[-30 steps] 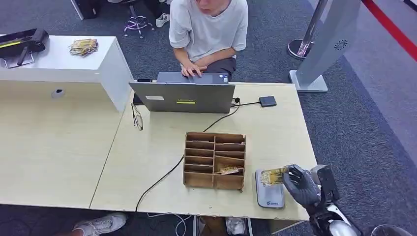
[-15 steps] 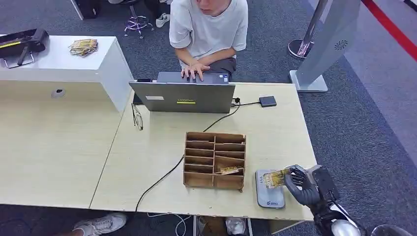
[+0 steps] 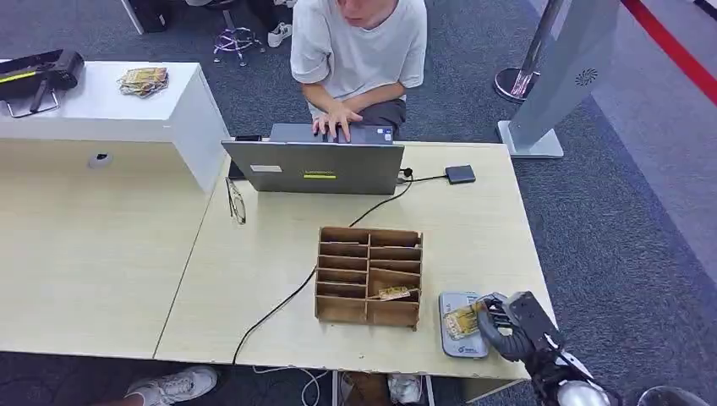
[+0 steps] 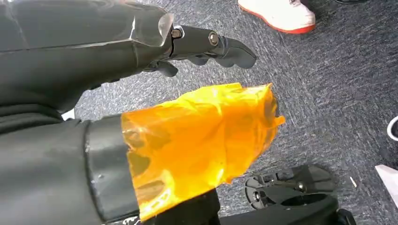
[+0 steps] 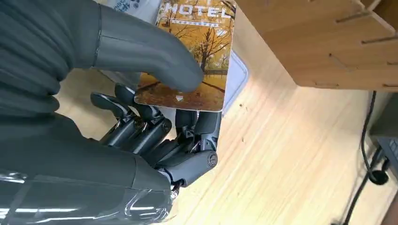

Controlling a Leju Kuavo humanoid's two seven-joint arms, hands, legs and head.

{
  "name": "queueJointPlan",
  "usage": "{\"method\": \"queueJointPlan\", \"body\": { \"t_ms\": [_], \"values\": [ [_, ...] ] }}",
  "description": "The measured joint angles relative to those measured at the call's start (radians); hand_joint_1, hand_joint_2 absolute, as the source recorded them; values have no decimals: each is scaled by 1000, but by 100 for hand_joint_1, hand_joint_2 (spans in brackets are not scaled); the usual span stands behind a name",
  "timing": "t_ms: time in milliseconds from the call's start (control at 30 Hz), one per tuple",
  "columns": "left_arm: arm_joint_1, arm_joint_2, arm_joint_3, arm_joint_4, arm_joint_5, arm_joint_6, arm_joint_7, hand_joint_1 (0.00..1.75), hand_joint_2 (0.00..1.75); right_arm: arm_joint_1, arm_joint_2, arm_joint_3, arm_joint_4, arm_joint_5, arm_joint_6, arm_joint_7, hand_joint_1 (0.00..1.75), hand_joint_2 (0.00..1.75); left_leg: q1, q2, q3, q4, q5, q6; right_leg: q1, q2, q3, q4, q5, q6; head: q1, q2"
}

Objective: Pass the card to the sensor for recognition and then transmit it.

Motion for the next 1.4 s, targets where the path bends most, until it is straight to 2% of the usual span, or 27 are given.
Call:
{"method": "queueJointPlan", "body": {
  "t_ms": [200,500,700,1000,1400],
  "values": [
    [0,0,0,0,0,0,0,0,0,-11,0,24,16,41,-39,6,175,175,0,0,0,0,0,0,0,0,0,0,0,0,0,0],
    [0,0,0,0,3,1,0,0,0,-24,0,62,30,176,-158,40,175,175,0,0,0,0,0,0,0,0,0,0,0,0,0,0],
    [0,-1,0,0,3,1,0,0,0,-34,10,70,32,227,-195,51,175,175,0,0,0,0,0,0,0,0,0,0,0,0,0,0],
    [0,-1,0,0,3,1,0,0,0,-46,22,71,26,286,-226,58,175,175,0,0,0,0,0,0,0,0,1,0,0,0,0,0],
    [0,-1,0,0,4,1,0,0,0,-49,35,71,20,319,-231,59,175,175,0,0,0,0,0,0,0,0,1,0,0,0,0,0]
  ]
}}
